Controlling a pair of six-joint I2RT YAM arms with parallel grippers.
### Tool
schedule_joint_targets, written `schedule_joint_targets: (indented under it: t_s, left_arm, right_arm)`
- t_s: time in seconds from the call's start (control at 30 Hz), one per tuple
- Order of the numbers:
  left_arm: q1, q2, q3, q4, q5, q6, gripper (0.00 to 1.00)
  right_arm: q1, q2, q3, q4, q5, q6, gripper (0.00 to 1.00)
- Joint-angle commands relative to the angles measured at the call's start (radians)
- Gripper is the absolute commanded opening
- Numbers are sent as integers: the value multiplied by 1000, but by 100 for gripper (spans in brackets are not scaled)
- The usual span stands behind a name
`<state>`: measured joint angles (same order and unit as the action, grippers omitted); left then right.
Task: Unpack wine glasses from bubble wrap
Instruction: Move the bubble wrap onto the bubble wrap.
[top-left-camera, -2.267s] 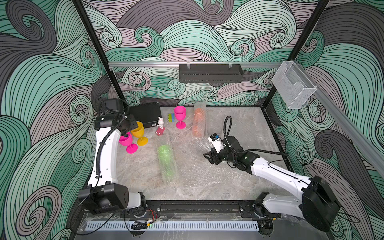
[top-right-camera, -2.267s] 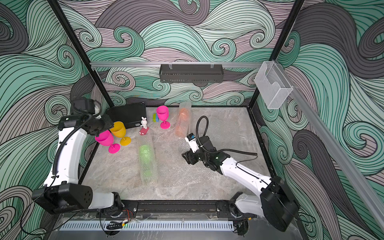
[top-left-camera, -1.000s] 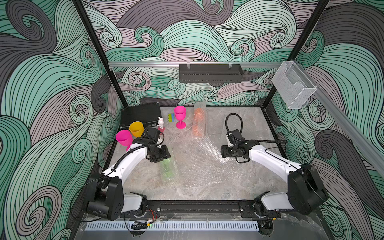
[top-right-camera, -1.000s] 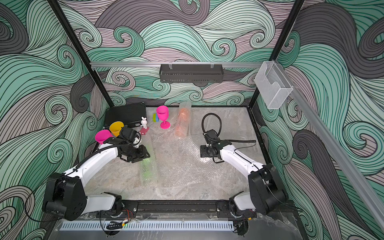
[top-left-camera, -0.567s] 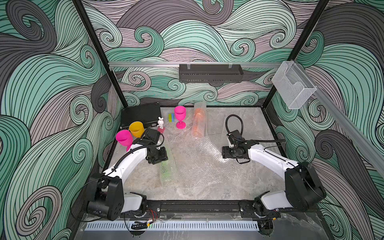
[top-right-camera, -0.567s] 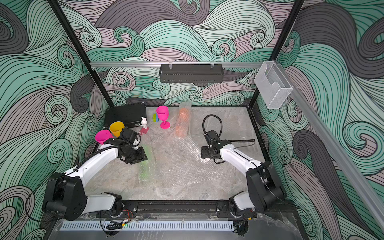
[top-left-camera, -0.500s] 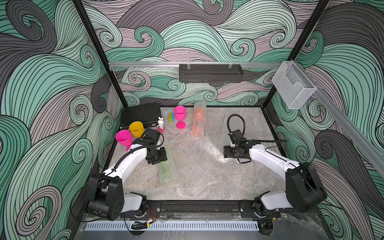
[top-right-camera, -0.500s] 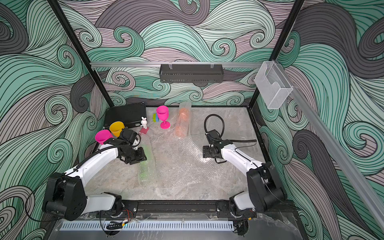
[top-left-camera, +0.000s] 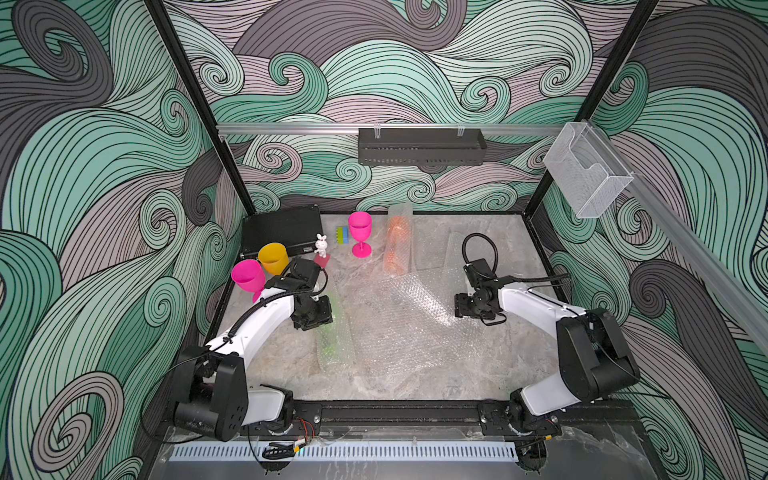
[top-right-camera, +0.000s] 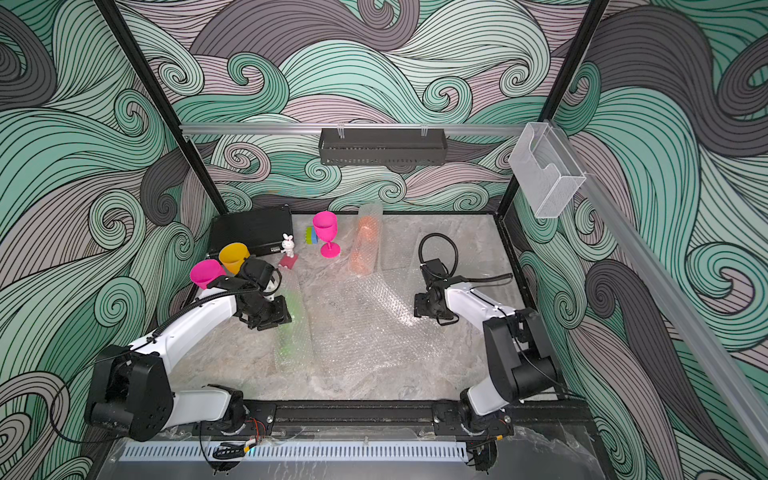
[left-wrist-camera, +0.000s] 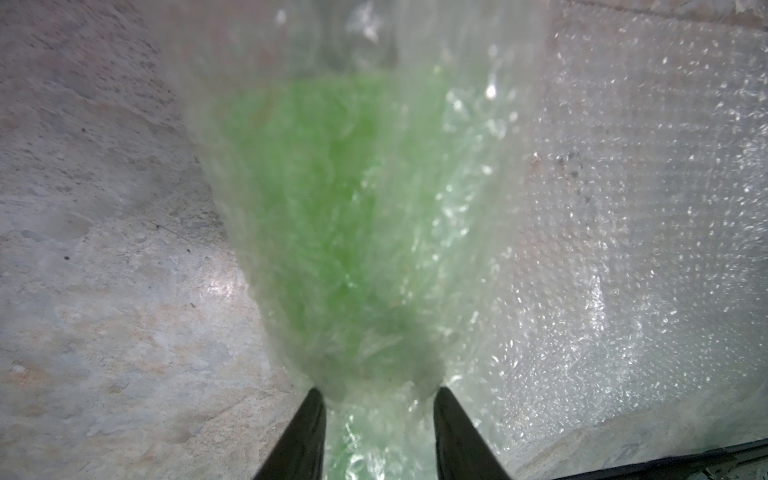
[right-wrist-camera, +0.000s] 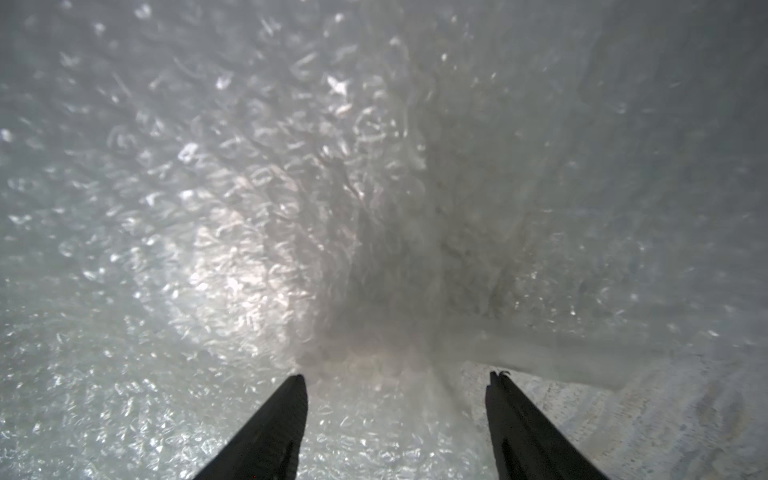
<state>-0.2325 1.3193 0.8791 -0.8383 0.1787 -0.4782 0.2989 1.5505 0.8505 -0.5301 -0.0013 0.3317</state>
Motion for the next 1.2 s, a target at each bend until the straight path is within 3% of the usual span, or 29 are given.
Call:
schedule_joint_targets:
  t_s: [0.0,0.37,0.47,0.6,0.8,1.17]
  left_arm:
    - [-5,0,33,-36,-16,13,42]
    - [-5,8,33,-27,-4,9,42]
    - [-5,7,32,-27,-5,9,42]
    - [-5,8,32,-27,-5,7,42]
    - [-5,8,34,-25,-6,9,42]
    - [-5,7,34,-25,-4,9,42]
  right_arm:
    - [-6,2,8,-11,-81,7,65]
    - [-6,-19,-13,14,-105,5,15]
    - [-6,-59,-11,15,-95,6,6]
    - [-6,-142,-13,14,-40,6,0]
    - [-21,-233,-9,13,89,14,0]
    - [-209,-323,4,87,126,95,0]
